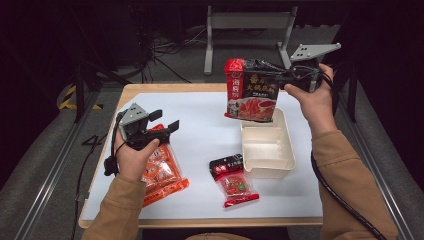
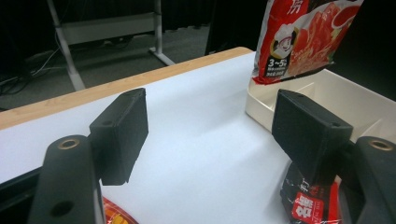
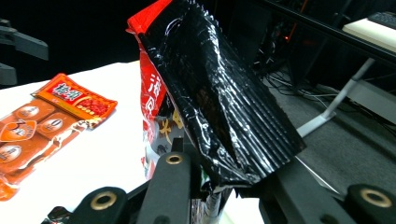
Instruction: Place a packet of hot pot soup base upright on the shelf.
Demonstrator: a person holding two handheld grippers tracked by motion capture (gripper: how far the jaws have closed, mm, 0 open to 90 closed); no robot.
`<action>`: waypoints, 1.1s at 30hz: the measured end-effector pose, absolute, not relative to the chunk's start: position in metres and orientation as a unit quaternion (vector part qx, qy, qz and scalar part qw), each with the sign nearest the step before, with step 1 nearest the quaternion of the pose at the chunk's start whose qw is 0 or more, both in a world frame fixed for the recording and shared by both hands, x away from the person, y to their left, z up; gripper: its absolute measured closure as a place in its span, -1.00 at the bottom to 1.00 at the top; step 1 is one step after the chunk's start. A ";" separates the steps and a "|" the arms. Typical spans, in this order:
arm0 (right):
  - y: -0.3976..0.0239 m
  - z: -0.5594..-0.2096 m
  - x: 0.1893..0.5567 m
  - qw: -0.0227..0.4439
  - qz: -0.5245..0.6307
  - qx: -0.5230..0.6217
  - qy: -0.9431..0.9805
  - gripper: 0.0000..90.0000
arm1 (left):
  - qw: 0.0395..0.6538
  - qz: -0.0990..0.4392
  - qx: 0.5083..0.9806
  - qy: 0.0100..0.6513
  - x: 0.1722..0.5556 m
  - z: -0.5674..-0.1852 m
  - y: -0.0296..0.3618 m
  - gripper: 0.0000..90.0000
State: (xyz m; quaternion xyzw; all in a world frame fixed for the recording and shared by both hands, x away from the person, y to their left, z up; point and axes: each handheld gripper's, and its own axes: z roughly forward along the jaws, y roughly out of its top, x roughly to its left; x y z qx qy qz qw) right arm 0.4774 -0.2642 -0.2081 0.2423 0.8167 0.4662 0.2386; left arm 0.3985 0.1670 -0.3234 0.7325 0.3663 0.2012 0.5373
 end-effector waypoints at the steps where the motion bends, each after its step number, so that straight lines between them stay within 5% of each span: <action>1: -0.266 -0.208 0.478 0.240 0.466 0.244 0.816 0.73 | 0.537 0.203 0.733 0.366 0.399 -0.324 0.167 -0.38; 33: -0.303 -0.238 0.490 0.263 0.460 0.255 0.809 0.73 | 0.536 0.232 0.722 0.371 0.404 -0.330 0.171 -0.76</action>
